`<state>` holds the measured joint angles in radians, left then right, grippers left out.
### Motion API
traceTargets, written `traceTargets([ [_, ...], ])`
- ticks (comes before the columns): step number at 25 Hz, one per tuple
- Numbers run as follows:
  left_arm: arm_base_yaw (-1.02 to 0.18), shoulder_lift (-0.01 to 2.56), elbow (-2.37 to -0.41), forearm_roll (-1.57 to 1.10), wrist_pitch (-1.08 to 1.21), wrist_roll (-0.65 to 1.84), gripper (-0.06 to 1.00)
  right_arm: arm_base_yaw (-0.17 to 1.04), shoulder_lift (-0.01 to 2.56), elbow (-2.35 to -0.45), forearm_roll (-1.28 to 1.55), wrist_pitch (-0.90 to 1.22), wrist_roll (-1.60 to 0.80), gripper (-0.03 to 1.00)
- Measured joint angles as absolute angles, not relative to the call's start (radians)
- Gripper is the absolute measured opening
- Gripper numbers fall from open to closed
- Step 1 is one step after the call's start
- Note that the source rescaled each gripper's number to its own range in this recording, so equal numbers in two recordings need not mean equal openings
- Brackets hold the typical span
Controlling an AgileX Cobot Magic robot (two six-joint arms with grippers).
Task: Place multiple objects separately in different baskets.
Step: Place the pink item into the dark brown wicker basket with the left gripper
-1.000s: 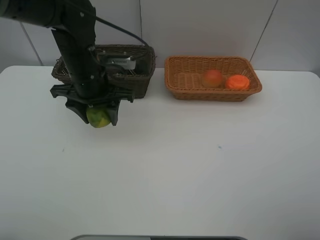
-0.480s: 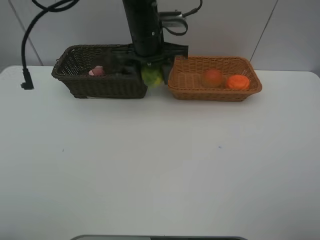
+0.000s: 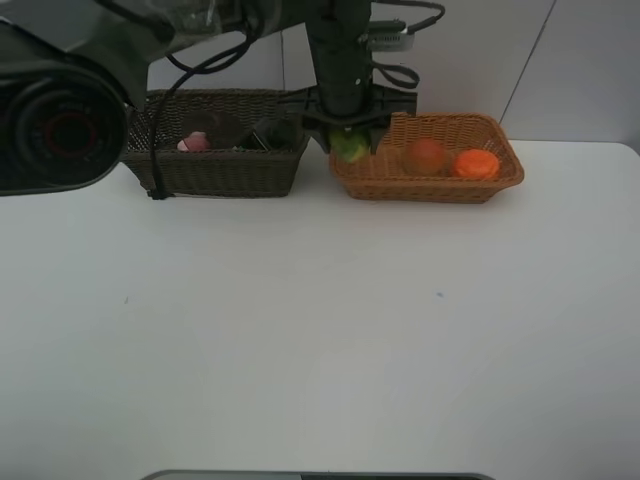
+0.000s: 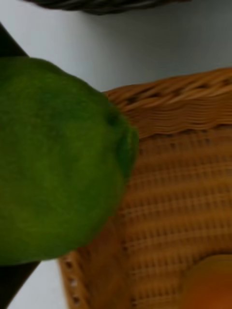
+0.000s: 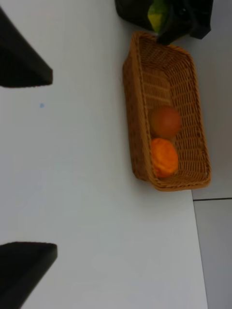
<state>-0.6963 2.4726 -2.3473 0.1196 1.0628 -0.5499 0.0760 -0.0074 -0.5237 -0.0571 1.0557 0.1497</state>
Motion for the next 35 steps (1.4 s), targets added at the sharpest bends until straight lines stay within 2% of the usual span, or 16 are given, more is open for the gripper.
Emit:
traceTargets([
  [15,-0.708,2.55,-2.35,0.16,0.727,-0.549,0.72,0.076,-0.007,-0.524,-0.057,1.056,0.15,0.52],
  [27,-0.708,2.617,-2.35,0.163,0.649,-0.54,0.72,0.076,-0.007,-0.524,-0.057,1.056,0.15,0.52],
  [35,-0.708,2.617,-2.35,0.117,0.641,-0.44,0.72,0.076,-0.007,-0.524,-0.057,1.056,0.15,0.52],
])
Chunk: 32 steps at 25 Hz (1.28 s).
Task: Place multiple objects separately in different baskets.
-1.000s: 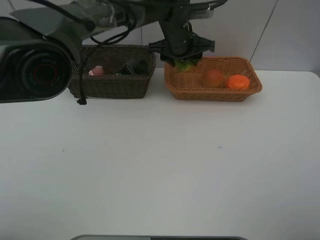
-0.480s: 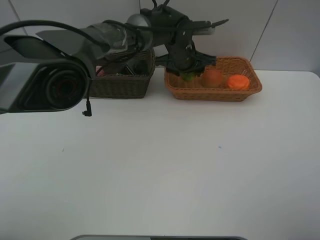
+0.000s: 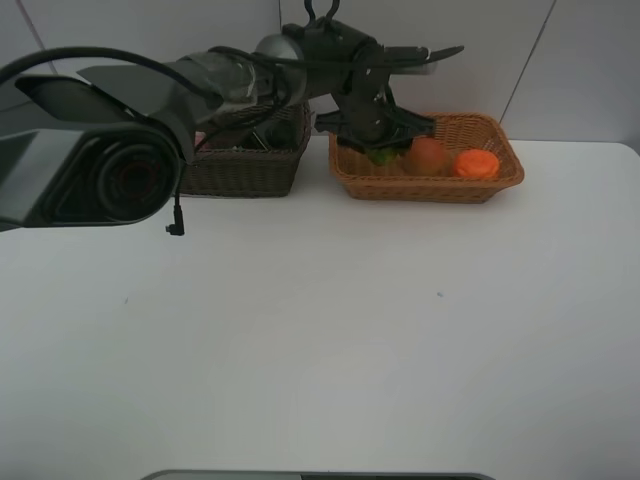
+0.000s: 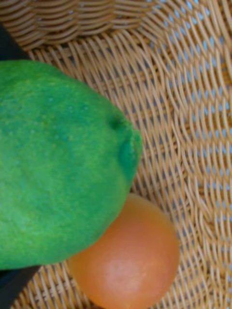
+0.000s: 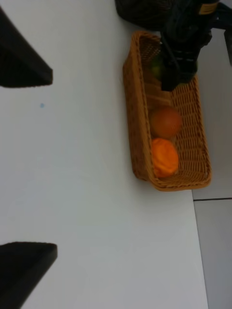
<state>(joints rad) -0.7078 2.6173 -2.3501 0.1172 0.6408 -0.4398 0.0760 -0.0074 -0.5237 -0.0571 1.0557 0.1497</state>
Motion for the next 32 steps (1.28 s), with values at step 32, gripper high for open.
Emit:
traceTargets([
  [32,-0.709,2.551,-2.35,0.088,0.774,-0.359,0.89,0.076,-0.007,-0.524,-0.057,1.056,0.15,0.52],
])
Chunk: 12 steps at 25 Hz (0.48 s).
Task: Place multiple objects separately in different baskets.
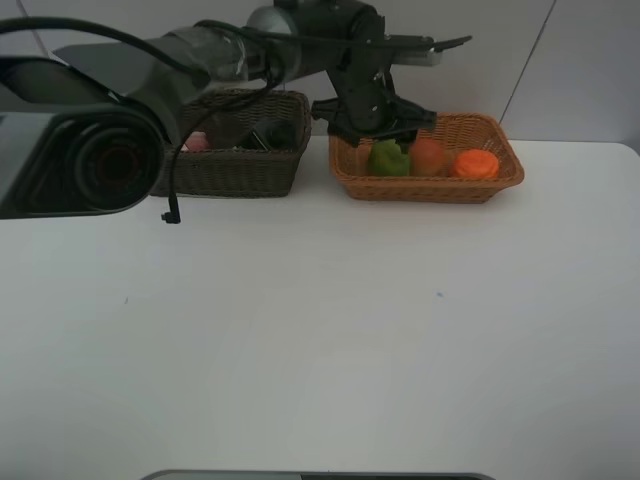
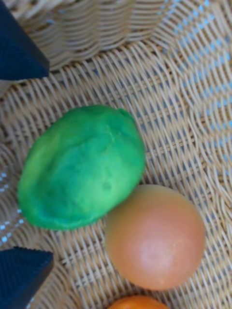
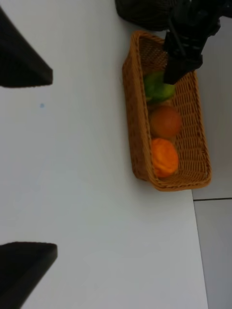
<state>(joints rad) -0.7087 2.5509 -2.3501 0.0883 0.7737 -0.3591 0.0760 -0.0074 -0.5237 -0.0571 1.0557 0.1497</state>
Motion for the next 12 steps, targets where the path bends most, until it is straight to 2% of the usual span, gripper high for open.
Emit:
traceTargets([
  [12,-0.721,2.368,-2.35,0.101,0.996,-0.282,0.9,0.076,-0.007,-0.524,-0.057,1.056,0.15,0.52],
])
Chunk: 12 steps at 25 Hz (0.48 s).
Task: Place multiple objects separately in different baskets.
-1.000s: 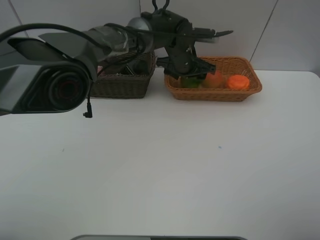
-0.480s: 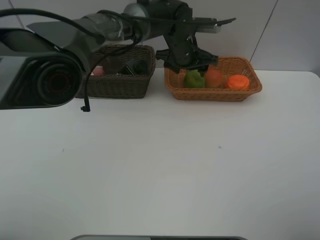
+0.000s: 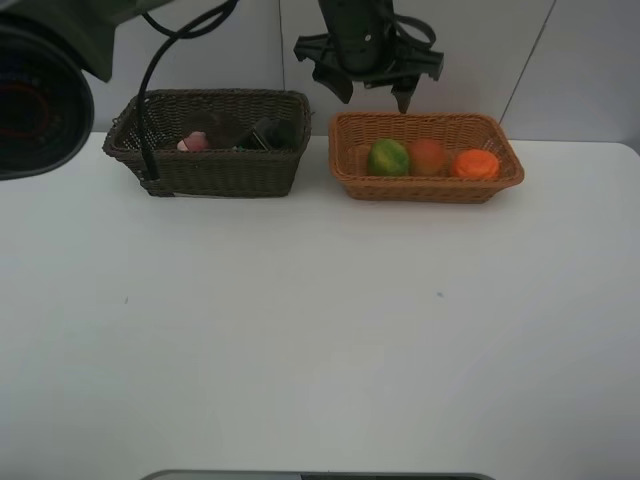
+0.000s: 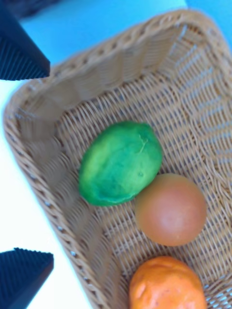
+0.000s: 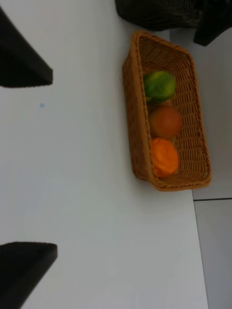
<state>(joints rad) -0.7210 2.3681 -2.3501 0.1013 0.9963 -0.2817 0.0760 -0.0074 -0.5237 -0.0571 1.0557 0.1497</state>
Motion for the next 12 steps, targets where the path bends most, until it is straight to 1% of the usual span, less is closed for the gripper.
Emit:
traceTargets([
  [6,-0.716,2.26,-2.35,0.199,1.18,-0.315,0.92,0.076,-0.007,-0.524,-0.057,1.056,0.15,0.52],
  [9,-0.697,2.198,-2.319,0.232,1.198,-0.329,0.92,0.076,-0.007,-0.524,-0.057,1.056,0.15,0.52],
  [12,-0.671,2.118,-2.235,0.238,1.198,-0.333,0.92,0.076,-0.007,-0.524,-0.057,1.056,0.15,0.52],
])
